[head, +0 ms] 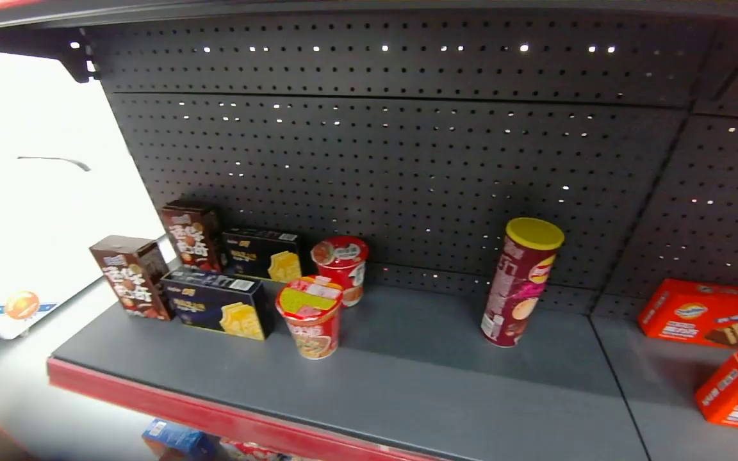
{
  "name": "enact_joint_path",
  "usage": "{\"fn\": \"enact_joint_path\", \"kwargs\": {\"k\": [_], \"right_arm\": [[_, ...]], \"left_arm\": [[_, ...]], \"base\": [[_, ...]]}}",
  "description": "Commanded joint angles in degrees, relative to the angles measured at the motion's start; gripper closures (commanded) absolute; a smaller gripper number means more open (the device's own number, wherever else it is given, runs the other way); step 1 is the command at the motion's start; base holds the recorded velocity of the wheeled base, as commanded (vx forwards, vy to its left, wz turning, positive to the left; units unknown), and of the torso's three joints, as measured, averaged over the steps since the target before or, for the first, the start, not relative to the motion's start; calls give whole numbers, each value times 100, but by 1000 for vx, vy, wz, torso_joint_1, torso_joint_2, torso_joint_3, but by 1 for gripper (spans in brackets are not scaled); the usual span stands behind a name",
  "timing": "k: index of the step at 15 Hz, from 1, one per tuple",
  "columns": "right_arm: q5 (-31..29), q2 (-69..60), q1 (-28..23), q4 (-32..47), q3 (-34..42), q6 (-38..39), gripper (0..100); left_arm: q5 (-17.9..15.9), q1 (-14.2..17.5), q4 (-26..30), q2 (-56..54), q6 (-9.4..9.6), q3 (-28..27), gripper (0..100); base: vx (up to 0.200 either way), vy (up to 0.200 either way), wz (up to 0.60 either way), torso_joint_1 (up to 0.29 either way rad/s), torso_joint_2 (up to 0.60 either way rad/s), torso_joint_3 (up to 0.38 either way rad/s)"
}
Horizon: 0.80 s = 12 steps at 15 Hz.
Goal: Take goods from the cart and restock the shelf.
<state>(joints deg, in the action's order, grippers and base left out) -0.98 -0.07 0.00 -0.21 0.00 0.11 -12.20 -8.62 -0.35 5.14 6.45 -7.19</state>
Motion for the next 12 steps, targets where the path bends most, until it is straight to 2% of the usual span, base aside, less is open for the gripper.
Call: {"fn": "enact_joint_path", "kwargs": {"k": [1, 2, 3, 7, 12], "right_arm": [[1, 7, 0, -6, 0, -2, 0], [1, 7, 0, -6, 0, 7, 0], [1, 7, 0, 3, 0, -2, 0], [1, 7, 0, -6, 0, -2, 0], [10, 7, 0, -6, 0, -2, 0]], "left_arm": [[-10, 1, 0, 30, -100, 16, 100], [-10, 1, 0, 30, -197, 16, 100], [-10, 1, 0, 30, -223, 16, 100], [-1, 1, -35, 30, -232, 122, 100], [-10, 1, -439, 30, -232, 482, 100]], "base": [[0, 0, -600, -2, 7, 2], [0, 0, -600, 2, -2, 2], [0, 0, 0, 0, 0, 0], [0, 0, 0, 0, 0, 0], [0, 0, 0, 0, 0, 0]]}}
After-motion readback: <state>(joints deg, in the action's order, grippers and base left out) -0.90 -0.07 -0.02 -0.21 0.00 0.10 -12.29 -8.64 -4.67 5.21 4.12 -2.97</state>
